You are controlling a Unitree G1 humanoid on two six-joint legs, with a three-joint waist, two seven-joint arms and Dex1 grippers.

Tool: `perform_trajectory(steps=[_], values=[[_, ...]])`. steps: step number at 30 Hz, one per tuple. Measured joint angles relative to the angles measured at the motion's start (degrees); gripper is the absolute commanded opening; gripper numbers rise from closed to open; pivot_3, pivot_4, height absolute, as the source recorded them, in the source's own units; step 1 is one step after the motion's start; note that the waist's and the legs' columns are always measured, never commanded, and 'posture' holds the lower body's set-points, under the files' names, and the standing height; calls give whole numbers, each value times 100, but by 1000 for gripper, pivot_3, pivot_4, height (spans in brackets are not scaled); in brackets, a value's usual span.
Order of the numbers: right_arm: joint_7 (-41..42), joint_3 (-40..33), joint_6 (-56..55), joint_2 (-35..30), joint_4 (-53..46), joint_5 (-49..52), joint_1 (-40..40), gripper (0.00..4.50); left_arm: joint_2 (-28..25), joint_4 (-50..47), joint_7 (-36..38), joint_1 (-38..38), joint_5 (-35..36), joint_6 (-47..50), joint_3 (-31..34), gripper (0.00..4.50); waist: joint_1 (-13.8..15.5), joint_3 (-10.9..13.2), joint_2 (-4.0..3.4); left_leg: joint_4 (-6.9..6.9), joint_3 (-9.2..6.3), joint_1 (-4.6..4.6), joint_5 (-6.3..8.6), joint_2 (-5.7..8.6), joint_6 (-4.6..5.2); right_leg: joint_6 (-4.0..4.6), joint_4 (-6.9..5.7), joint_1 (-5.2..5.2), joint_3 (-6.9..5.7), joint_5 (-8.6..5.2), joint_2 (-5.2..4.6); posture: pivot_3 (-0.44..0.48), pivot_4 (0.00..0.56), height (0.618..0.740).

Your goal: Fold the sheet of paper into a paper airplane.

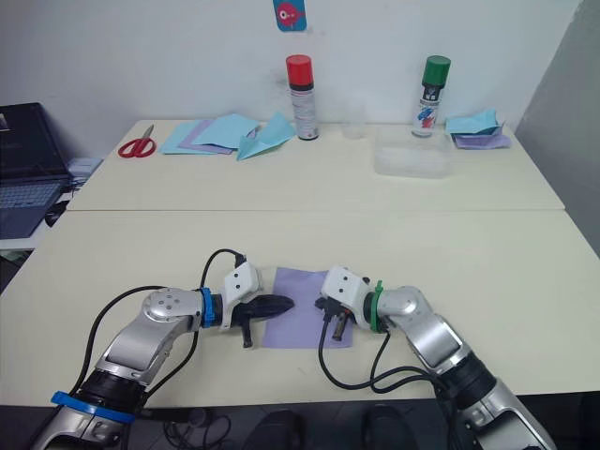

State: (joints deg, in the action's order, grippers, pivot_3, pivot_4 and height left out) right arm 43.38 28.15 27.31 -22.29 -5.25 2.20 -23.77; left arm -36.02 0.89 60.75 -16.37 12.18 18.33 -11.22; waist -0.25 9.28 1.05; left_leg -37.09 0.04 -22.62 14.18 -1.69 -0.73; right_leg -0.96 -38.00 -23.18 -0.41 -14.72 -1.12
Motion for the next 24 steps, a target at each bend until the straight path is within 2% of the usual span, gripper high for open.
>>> perform_trajectory(steps=[8, 15, 24], values=[[-62, -57, -24, 92, 123, -68, -53, 35, 39, -852, -19, -194, 714, 1076, 257, 0, -8, 1, 2, 0, -2, -2, 0, 1, 0, 0, 1, -1, 6, 0, 0, 0, 150, 740], [-79, -63, -54, 100, 152, -96, -62, 35, 483, -1053, -422, -193, 930, 1630, 241, 0, -6, 1, 2, -1, -3, -3, 0, 2, 0, 0, 1, -1, 6, 0, 0, 0, 150, 740], [-126, -87, -50, 100, 160, -113, -45, 35, 556, -599, -1032, 273, 159, 783, -94, 0, 13, -2, 7, -1, -5, 3, 0, 2, 0, 4, 0, 1, 9, 2, -2, 0, 150, 740]])
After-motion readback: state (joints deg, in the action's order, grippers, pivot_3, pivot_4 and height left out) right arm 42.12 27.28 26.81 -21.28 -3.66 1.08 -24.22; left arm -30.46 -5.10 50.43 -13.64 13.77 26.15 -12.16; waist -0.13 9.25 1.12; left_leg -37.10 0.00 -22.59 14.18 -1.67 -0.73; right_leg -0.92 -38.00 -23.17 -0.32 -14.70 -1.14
